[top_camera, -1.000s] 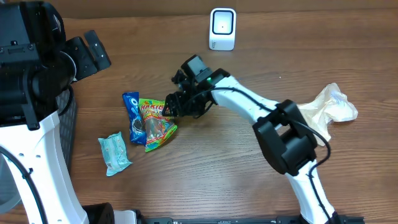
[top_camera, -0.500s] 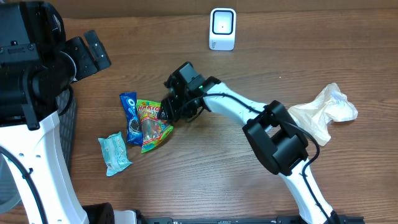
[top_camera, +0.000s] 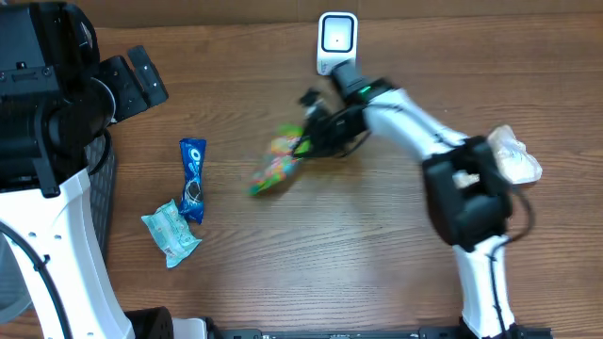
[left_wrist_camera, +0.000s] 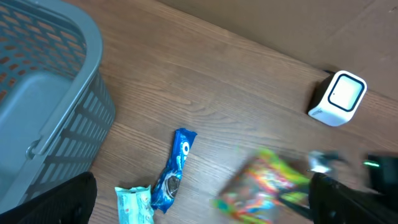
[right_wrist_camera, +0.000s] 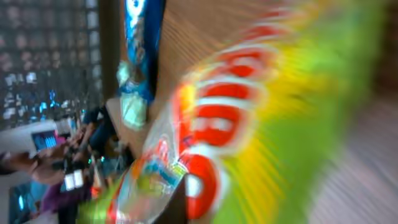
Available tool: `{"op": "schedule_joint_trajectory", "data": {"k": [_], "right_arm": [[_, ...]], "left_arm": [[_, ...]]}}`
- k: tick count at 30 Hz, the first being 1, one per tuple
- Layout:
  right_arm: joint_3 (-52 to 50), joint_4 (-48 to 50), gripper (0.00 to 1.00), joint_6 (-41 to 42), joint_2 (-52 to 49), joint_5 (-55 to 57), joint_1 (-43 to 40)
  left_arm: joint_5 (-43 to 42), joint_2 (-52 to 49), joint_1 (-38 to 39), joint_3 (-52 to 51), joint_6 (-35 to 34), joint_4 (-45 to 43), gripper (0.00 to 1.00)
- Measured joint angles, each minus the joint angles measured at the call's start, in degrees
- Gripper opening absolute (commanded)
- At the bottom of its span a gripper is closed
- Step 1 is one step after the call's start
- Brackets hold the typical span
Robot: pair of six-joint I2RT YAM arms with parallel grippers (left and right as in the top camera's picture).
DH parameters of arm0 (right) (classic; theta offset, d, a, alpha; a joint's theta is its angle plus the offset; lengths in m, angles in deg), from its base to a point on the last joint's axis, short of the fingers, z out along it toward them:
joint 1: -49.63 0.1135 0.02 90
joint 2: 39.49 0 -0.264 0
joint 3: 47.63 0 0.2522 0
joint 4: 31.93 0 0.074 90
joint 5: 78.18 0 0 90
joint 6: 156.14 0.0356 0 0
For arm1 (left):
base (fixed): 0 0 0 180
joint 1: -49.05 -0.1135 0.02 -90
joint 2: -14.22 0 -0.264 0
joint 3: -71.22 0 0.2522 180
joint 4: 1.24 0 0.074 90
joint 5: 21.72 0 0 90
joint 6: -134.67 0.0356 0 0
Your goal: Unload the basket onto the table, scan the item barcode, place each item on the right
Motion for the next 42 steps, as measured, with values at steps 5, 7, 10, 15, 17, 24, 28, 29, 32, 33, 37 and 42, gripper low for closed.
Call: {"op": "schedule_joint_trajectory", "data": {"k": [5, 7, 10, 15, 17, 24, 28, 29, 32, 33, 37, 42], "right_arm": [[0.37, -18.62, 0.04, -18.38, 7.39, 1.55, -8.50], [0.39, -20.48, 0.04, -21.14, 7.91, 4.13, -9.27], [0.37, -21.68, 0.04, -23.63, 7.89, 8.22, -9.44], [0.37, -20.98, 0.04, -22.27, 7.89, 13.42, -9.07], [0.37, -20.20, 0.04, -20.90, 7.89, 14.49, -9.09], [0.52, -17.44, 0.04, -9.20, 7.89, 20.46, -9.22], [4.39, -22.38, 0.04, -5.51, 7.89, 23.34, -8.90], [6.84, -25.51, 0.04, -4.55, 7.89, 25.18, -8.63], [13.70, -34.53, 0.04, -2.49, 7.91, 31.26, -7.67], [15.85, -39.15, 0.04, -1.53, 7.93, 33.77, -7.32], [19.30, -49.64, 0.04, 0.37, 8.02, 39.50, -7.08], [19.28, -49.64, 0.04, 2.58, 8.00, 42.97, -6.21]], "left_arm": [[0.02, 0.00, 0.00, 0.00, 0.00, 0.00, 1.00], [0.00, 0.00, 0.00, 0.00, 0.00, 0.00, 1.00], [0.00, 0.00, 0.00, 0.00, 0.00, -0.02, 1.00], [0.00, 0.00, 0.00, 0.00, 0.00, 0.00, 1.00], [0.00, 0.00, 0.00, 0.00, 0.00, 0.00, 1.00], [0.00, 0.00, 0.00, 0.00, 0.00, -0.02, 1.00], [0.00, 0.00, 0.00, 0.00, 0.00, -0.02, 1.00], [0.00, 0.00, 0.00, 0.00, 0.00, 0.00, 1.00], [0.00, 0.00, 0.00, 0.00, 0.00, 0.00, 1.00], [0.00, 0.00, 0.00, 0.00, 0.00, -0.02, 1.00], [0.00, 0.00, 0.00, 0.00, 0.00, 0.00, 1.00], [0.00, 0.00, 0.00, 0.00, 0.00, 0.00, 1.00]]}}
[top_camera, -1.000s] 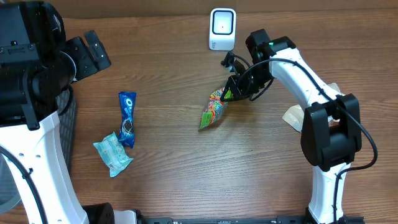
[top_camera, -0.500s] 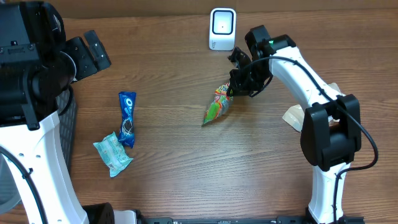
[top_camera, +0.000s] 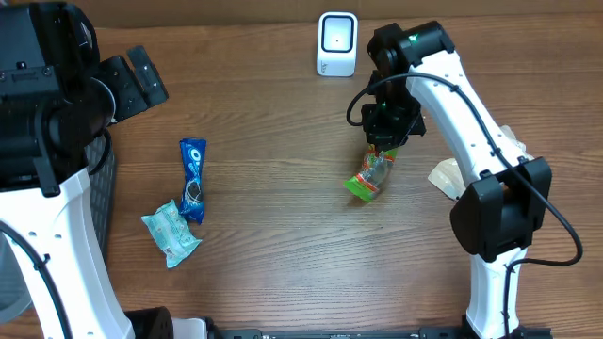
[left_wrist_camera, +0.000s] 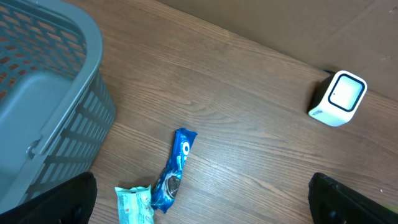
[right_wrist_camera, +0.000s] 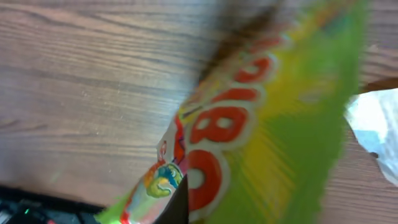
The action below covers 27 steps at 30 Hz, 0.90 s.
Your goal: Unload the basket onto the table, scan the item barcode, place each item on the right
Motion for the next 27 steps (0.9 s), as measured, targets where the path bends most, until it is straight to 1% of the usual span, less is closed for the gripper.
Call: {"op": "schedule_joint_trajectory", "data": {"k": [4, 5, 6, 7, 8, 9, 10, 11, 13, 15, 17, 19, 21, 23, 24, 27], "right_arm": [[-0.70, 1.25, 0.04, 3.15, -0.15, 5.14, 4.17], [-0.83, 2.01, 0.04, 3.63, -0.39, 6.21, 5.62], [-0.85, 3.43, 0.08, 4.26, -0.79, 7.10, 6.97], [-0.85, 5.35, 0.15, 4.66, -1.27, 7.89, 8.26], [-0.85, 7.39, 0.33, 4.90, -1.90, 8.41, 9.40], [-0.85, 10.54, 0.59, 5.77, -2.84, 8.68, 10.75], [-0.85, 13.03, 0.69, 5.29, -3.74, 8.72, 11.80], [-0.87, 15.78, 0.85, 5.55, -4.74, 8.44, 12.85], [-1.16, 21.00, 0.90, 5.44, -6.62, 7.06, 14.91], [-1.33, 25.33, 0.92, 4.90, -7.58, 5.44, 16.50], [-1.31, 26.18, 0.93, 4.79, -7.74, 4.20, 17.73], [-0.11, 23.80, 0.93, 3.93, -7.74, 2.99, 18.47], [2.89, 18.38, 0.94, 2.25, -7.76, 2.16, 18.10], [7.06, 13.35, 0.98, 0.24, -7.76, 1.73, 16.72], [10.19, 9.60, 0.99, -1.68, -7.74, 1.49, 14.84], [13.94, 4.66, 1.00, -5.75, -7.15, 0.37, 8.90]], "left_arm": [[0.00, 0.00, 0.00, 0.00, 0.00, -0.02, 1.00], [0.00, 0.00, 0.00, 0.00, 0.00, 0.00, 1.00], [0.00, 0.00, 0.00, 0.00, 0.00, 0.00, 0.99], [0.00, 0.00, 0.00, 0.00, 0.00, -0.02, 1.00], [0.00, 0.00, 0.02, 0.00, 0.00, 0.00, 1.00], [0.00, 0.00, 0.00, 0.00, 0.00, 0.00, 1.00], [0.00, 0.00, 0.00, 0.00, 0.00, 0.00, 1.00], [0.02, 0.00, 0.00, 0.00, 0.00, -0.02, 1.00], [0.00, 0.00, 0.00, 0.00, 0.00, -0.02, 1.00], [0.00, 0.00, 0.00, 0.00, 0.00, 0.00, 1.00], [0.00, 0.00, 0.00, 0.00, 0.02, 0.00, 0.99], [0.00, 0.00, 0.00, 0.00, 0.00, 0.00, 1.00], [0.00, 0.00, 0.00, 0.00, 0.00, -0.02, 1.00], [0.00, 0.00, 0.00, 0.00, 0.00, -0.02, 1.00], [0.00, 0.00, 0.00, 0.00, 0.00, -0.02, 1.00], [0.00, 0.00, 0.00, 0.00, 0.00, -0.02, 1.00]]}}
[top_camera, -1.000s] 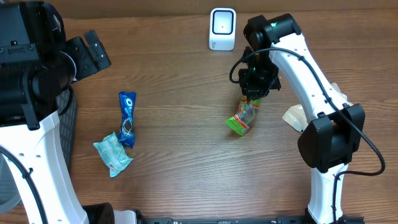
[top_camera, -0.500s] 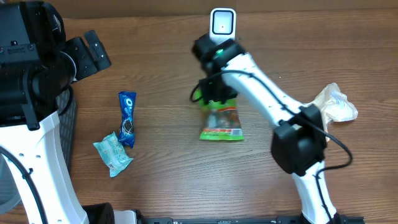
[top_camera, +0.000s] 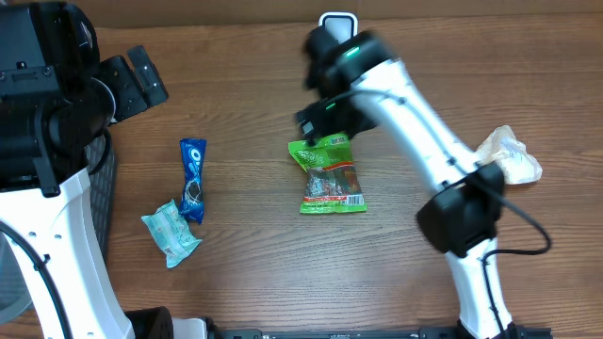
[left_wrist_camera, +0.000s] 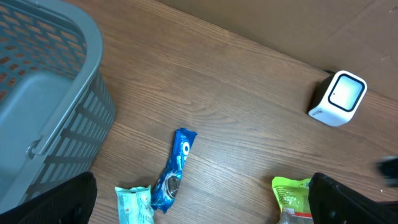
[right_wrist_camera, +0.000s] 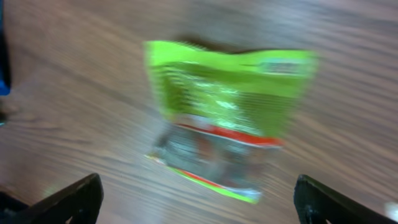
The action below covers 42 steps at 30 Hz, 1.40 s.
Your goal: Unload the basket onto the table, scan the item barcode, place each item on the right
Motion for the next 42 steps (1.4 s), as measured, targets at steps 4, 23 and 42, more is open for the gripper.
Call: {"op": "schedule_joint_trajectory", "data": {"k": [4, 23, 42], "right_arm": [[-1.46, -0.52, 0.98, -8.02, 0.28, -6.86, -10.60], [-39.93, 35.74, 0.86, -9.79, 0.42, -36.85, -14.84], [-41.38, 34.27, 0.71, 1.40, 0.50, -36.85, -7.50]], "left_arm": [[0.00, -0.02, 0.00, 0.00, 0.00, 0.02, 0.99], [0.00, -0.07, 0.02, 0.00, 0.00, 0.02, 1.00], [0.00, -0.42, 0.02, 0.00, 0.00, 0.02, 1.00]]}}
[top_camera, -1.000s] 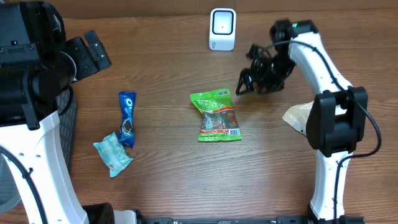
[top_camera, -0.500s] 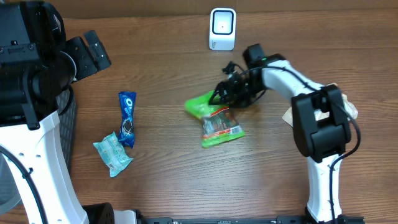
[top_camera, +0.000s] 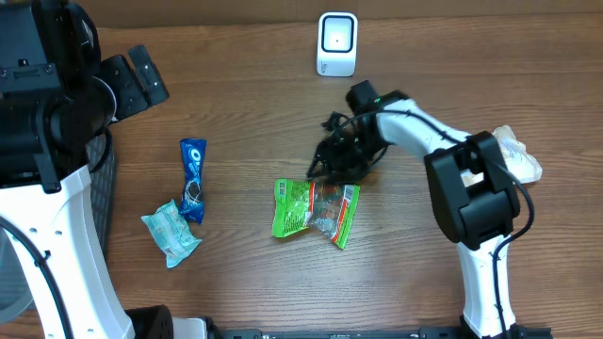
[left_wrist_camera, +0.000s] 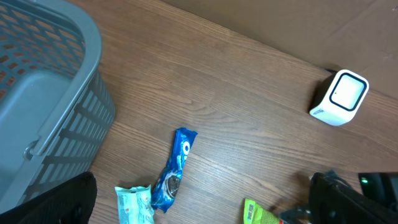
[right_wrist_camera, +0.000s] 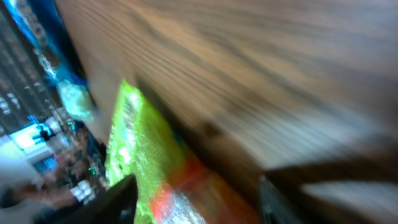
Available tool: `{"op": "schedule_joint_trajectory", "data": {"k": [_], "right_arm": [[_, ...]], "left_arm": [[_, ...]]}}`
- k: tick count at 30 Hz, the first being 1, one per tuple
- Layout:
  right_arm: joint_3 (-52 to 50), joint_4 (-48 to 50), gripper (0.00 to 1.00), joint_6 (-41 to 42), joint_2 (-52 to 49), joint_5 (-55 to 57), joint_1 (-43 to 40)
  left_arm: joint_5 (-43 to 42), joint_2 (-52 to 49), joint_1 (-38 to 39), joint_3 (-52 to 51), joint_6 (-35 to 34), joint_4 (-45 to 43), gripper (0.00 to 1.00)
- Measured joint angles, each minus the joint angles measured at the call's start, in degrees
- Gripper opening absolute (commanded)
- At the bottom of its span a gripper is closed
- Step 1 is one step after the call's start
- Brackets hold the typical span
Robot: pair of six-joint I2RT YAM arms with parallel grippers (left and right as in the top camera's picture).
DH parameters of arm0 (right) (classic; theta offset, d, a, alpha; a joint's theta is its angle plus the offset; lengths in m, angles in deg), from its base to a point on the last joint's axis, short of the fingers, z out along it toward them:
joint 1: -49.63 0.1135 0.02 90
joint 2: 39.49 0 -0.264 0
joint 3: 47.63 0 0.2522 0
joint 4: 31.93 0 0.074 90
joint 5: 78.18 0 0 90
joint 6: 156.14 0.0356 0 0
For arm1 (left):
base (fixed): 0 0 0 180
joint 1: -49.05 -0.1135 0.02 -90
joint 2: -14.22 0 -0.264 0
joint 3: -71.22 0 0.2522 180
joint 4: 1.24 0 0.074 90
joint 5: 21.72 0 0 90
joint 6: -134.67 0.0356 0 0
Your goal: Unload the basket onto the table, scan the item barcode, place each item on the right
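Note:
A green snack bag (top_camera: 316, 209) with a red-edged clear window lies flat in the middle of the table; its corner (left_wrist_camera: 256, 213) shows in the left wrist view. The white scanner (top_camera: 336, 42) stands at the far edge, also visible as the scanner (left_wrist_camera: 341, 98). My right gripper (top_camera: 327, 170) is low at the bag's upper right edge. In the blurred right wrist view the bag (right_wrist_camera: 149, 168) sits between its spread fingers (right_wrist_camera: 121, 199). My left gripper (left_wrist_camera: 199, 214) hangs open and empty high at the left, far from the bag.
A blue cookie packet (top_camera: 193, 179) and a pale teal packet (top_camera: 170, 233) lie left of the bag. A crumpled white packet (top_camera: 513, 155) lies at the right. A grey basket (left_wrist_camera: 43, 93) stands at the far left.
The bag lay lengthwise below the scanner and now lies turned sideways, a little nearer the front. My right gripper was above the bag's top and is now low at its upper right edge.
My right gripper held the bag in the air left of the scanner, then hanging to the scanner's right. Then the bag lay flat on the table with the gripper open over it. Now the bag is turned and the gripper is down at its edge. The left arm stayed still.

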Motion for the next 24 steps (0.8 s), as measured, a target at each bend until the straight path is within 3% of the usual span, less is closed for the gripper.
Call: {"op": "schedule_joint_trajectory", "data": {"k": [3, 7, 11, 17, 24], "right_arm": [[3.82, -9.86, 0.75, -8.24, -0.24, 1.84, -2.62], [16.28, -24.13, 0.75, -17.70, -0.83, 6.14, -4.17], [19.80, -27.61, 0.75, -20.17, 0.44, 8.96, -1.27], [19.82, -34.62, 0.55, -21.66, 0.55, 13.22, 7.15], [19.78, -36.17, 0.56, -22.12, 0.55, 15.34, 18.91]], "left_arm": [[0.00, 0.00, -0.02, 0.00, 0.00, -0.02, 0.99], [0.00, 0.00, 0.00, 0.00, 0.00, -0.02, 1.00], [0.00, 0.00, -0.02, 0.00, 0.00, 0.00, 1.00], [0.00, -0.02, -0.02, 0.00, 0.00, 0.00, 1.00], [0.00, -0.02, 0.00, 0.00, 0.00, 0.00, 1.00]]}}
